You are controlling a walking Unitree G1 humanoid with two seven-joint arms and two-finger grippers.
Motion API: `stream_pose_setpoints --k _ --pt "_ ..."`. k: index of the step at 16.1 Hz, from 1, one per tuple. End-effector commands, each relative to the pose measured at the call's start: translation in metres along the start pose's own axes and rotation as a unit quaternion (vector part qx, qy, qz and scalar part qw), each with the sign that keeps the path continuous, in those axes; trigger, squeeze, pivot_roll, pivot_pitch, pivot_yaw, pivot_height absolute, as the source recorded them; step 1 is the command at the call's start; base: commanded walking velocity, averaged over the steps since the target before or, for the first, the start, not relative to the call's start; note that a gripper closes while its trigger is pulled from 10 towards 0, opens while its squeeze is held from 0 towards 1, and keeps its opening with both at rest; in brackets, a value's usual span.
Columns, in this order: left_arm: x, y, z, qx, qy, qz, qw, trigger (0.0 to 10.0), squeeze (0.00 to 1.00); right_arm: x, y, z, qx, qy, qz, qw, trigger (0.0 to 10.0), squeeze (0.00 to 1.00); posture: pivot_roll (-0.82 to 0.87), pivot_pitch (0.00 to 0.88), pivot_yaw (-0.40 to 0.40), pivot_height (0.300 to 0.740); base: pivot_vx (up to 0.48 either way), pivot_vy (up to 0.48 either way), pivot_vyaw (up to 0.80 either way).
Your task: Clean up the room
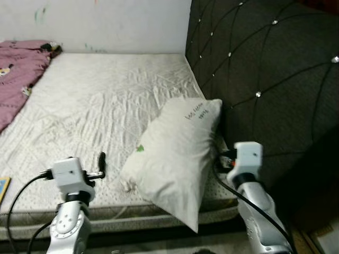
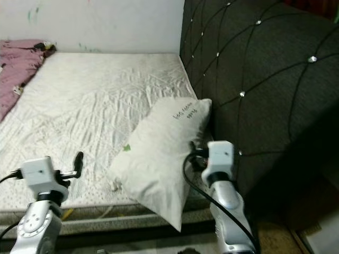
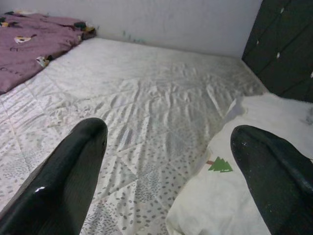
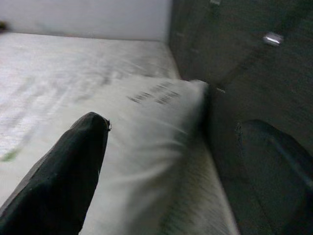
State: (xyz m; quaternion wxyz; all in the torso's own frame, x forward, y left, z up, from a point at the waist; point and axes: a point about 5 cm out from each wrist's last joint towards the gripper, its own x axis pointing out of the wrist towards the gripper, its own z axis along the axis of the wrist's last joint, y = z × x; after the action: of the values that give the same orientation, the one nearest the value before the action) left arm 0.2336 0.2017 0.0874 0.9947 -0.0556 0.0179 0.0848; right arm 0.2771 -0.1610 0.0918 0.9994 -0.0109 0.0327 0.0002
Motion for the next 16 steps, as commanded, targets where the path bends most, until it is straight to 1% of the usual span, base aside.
stream_pose_setpoints --k 1,2,4,5,7,9,10,11,13,15,16 --pt "-0.001 0.001 0.004 -0.006 -0.01 0.002 1.0 10.0 0.0 -0.002 -0.01 0.004 -0.003 -0.006 -0.029 1.0 10.0 0.0 0.06 0.074 -0.023 0.681 0.0 0.0 0.0" --pt "-0.005 0.009 0.003 0.004 -0.004 0.027 1.0 10.0 0.0 -0.007 -0.023 0.002 -0.03 -0.004 -0.068 0.997 10.0 0.0 0.06 0.083 -0.019 0.681 0.0 0.0 0.0" --pt "-0.009 0.011 0.001 0.015 0.001 0.026 1.0 10.0 0.0 -0.009 -0.028 -0.001 -0.022 0.004 -0.077 0.997 10.0 0.0 0.05 0.088 -0.018 0.681 0.0 0.0 0.0" --pt "-0.009 0.011 0.001 0.016 0.003 0.026 1.0 10.0 0.0 -0.008 -0.028 -0.001 -0.022 0.005 -0.077 0.997 10.0 0.0 0.05 0.089 -0.019 0.681 0.0 0.0 0.0" --pt "-0.008 0.008 0.002 0.021 -0.003 0.016 1.0 10.0 0.0 -0.005 -0.024 0.005 -0.035 -0.027 -0.069 0.997 10.0 0.0 0.06 0.083 -0.023 0.681 0.0 0.0 0.0" --pt "-0.006 0.007 0.002 0.022 -0.004 0.016 1.0 10.0 0.0 -0.004 -0.023 0.006 -0.02 -0.028 -0.071 0.997 10.0 0.0 0.06 0.083 -0.023 0.681 0.0 0.0 0.0" --pt "-0.006 0.007 0.002 0.017 -0.004 0.012 1.0 10.0 0.0 -0.005 -0.022 0.005 -0.01 -0.023 -0.073 0.997 10.0 0.0 0.06 0.083 -0.023 0.681 0.0 0.0 0.0" --pt "-0.005 0.008 0.001 0.007 -0.004 0.009 1.0 10.0 0.0 -0.007 -0.02 0.002 0.004 -0.015 -0.06 0.998 10.0 0.0 0.06 0.081 -0.023 0.681 0.0 0.0 0.0" --pt "-0.003 0.01 0.001 0.008 -0.002 0.011 1.0 10.0 0.0 -0.007 -0.017 0.0 0.0 -0.016 -0.055 0.998 10.0 0.0 0.06 0.083 -0.022 0.681 0.0 0.0 0.0" --pt "-0.002 0.007 -0.001 0.028 0.004 0.003 1.0 10.0 0.0 -0.006 -0.017 0.0 0.006 -0.014 -0.054 0.998 10.0 0.0 0.06 0.082 -0.023 0.681 0.0 0.0 0.0" --pt "-0.002 0.006 -0.001 0.03 0.004 0.001 1.0 10.0 0.0 -0.006 -0.016 -0.002 0.006 -0.009 -0.048 0.999 10.0 0.0 0.06 0.081 -0.024 0.677 0.0 0.0 0.0"
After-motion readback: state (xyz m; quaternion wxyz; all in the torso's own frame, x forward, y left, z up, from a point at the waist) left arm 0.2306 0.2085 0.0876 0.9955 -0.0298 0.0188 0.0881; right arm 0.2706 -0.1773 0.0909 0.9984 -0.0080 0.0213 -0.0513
